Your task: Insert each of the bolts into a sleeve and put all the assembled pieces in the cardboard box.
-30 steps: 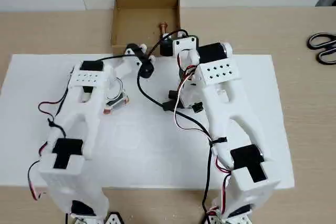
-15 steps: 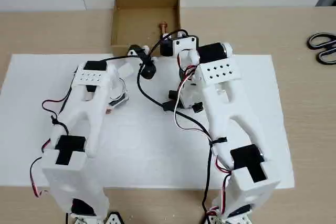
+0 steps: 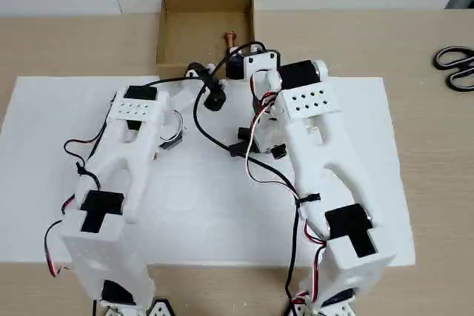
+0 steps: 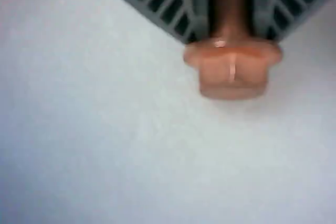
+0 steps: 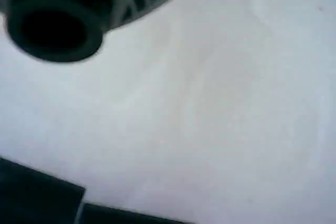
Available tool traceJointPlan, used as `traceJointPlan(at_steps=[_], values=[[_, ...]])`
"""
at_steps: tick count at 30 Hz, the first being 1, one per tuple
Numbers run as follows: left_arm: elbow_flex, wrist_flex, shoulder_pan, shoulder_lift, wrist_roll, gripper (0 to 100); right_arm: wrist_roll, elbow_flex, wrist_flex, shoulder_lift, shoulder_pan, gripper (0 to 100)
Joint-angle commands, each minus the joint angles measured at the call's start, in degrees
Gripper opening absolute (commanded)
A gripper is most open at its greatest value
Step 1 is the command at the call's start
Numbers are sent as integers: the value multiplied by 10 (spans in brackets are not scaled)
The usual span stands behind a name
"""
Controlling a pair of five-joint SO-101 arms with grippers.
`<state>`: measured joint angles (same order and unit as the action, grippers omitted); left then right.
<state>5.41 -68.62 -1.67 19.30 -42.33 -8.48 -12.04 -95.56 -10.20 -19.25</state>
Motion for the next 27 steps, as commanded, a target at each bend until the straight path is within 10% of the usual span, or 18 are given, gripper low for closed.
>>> traceJointPlan(at_steps=[1, 14, 19, 27], values=[[-54, -21, -10, -10, 22, 6, -3, -3, 0, 35, 4, 4], [-391, -321, -19, -10, 168, 6, -4, -6, 0, 40, 5, 4], [-475, -317, 0, -28, 398, 6, -5, -18, -1, 54, 7, 4], [-464, -317, -45, -179, 371, 6, -5, -22, -2, 211, 7, 3]])
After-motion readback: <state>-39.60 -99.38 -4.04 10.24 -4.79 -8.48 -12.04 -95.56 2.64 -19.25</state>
